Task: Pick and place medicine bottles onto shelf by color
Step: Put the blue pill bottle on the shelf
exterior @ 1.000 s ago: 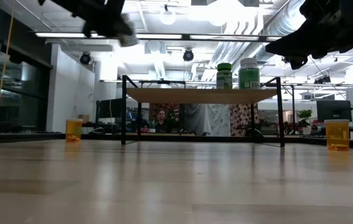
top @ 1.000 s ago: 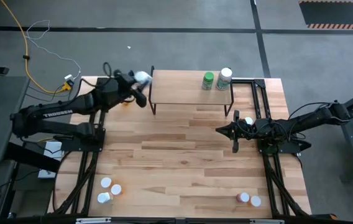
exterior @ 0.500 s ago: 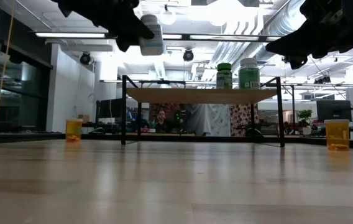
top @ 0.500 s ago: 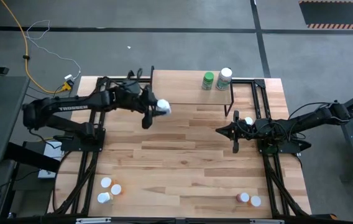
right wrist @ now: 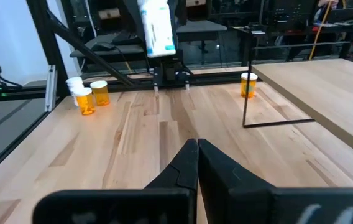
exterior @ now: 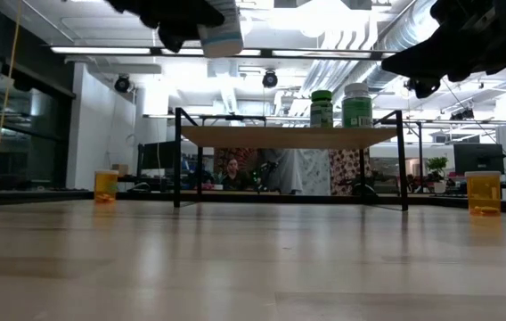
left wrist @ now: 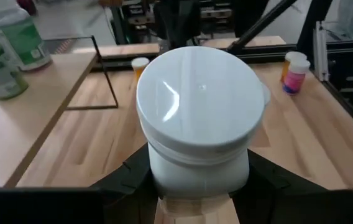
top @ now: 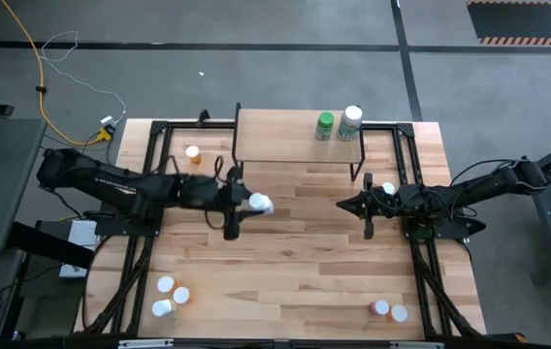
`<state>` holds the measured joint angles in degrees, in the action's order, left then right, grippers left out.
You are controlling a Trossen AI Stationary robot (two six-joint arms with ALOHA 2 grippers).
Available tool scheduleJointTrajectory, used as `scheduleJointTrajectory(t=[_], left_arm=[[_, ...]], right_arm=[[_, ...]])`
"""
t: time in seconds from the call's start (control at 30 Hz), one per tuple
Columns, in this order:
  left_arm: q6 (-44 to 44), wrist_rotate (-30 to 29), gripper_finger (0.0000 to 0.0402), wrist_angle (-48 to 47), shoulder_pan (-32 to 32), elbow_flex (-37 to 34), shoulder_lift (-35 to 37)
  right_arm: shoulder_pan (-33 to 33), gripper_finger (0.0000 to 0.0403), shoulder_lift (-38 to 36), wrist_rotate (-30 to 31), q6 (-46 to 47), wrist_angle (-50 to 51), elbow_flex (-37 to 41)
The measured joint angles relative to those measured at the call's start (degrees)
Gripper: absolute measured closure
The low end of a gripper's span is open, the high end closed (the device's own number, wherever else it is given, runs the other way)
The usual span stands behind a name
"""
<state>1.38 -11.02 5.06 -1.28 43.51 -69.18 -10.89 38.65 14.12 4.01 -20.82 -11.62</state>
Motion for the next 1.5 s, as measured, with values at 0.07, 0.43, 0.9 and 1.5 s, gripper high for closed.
scheduleJointTrajectory(t=[0.07,0.43,0.9,1.5], left_arm=[[-0.1,-1.9,0.0257,4.7,-1.3,-3.4,0.7],[-5.8,-1.7,0.0257,15.4,-2.9,-15.9,6.8],[-6.6,-3.2,0.0256,15.8,-2.8,-16.4,7.7],[-14.0,-22.0,0.0256,-3.3,8.1,6.5,-5.0]], right_arm=[[0.0,0.0403,0.0,-0.7,0.0,-0.1,0.0],[0.0,0.0403,0.0,-0.8,-1.5,-1.5,0.0],[0.0,0.0403,0.0,-0.8,-1.5,-2.1,0.0],[0.0,0.0403,0.0,-0.8,-1.5,-2.6,0.0]])
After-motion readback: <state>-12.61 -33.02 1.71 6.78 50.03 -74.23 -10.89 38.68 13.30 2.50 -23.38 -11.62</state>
